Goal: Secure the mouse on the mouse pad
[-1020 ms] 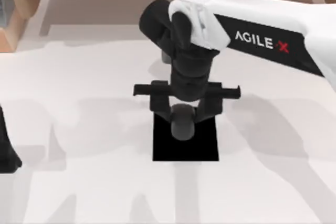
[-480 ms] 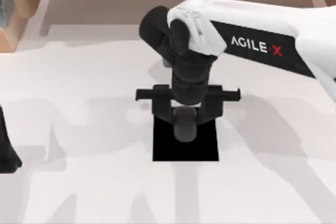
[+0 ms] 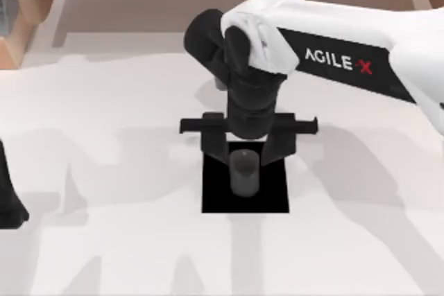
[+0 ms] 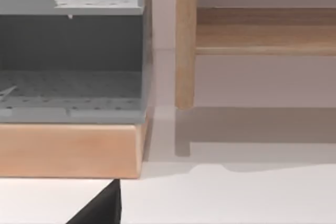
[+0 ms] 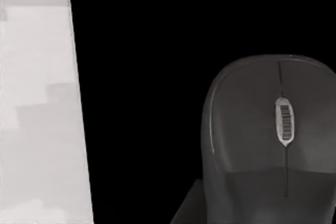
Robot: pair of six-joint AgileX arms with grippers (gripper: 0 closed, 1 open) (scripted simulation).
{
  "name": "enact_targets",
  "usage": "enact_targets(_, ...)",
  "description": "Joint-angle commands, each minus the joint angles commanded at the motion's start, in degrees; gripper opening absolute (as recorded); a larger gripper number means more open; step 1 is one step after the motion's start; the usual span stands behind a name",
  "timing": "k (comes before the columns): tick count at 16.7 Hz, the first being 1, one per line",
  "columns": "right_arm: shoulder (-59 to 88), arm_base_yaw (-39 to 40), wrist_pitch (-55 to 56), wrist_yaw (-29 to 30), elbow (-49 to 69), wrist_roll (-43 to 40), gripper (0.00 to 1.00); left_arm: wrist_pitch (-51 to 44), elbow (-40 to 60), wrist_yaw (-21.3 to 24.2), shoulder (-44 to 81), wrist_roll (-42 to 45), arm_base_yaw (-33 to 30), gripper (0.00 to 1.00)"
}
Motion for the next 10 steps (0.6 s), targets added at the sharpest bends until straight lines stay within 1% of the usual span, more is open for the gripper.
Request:
enact_targets(4,0.0,0.0,0.0,0.0,0.0,0.0,0.98,0.0,0.0,0.0,0.0,0.0,0.0,1.0)
enact_targets(5,0.0,0.0,0.0,0.0,0.0,0.0,1.0,0.0,0.0,0.0,0.0,0.0,0.0,1.0)
enact_targets(10,0.0,0.0,0.0,0.0,0.0,0.0,1.0,0.0,0.0,0.0,0.0,0.0,0.0,1.0)
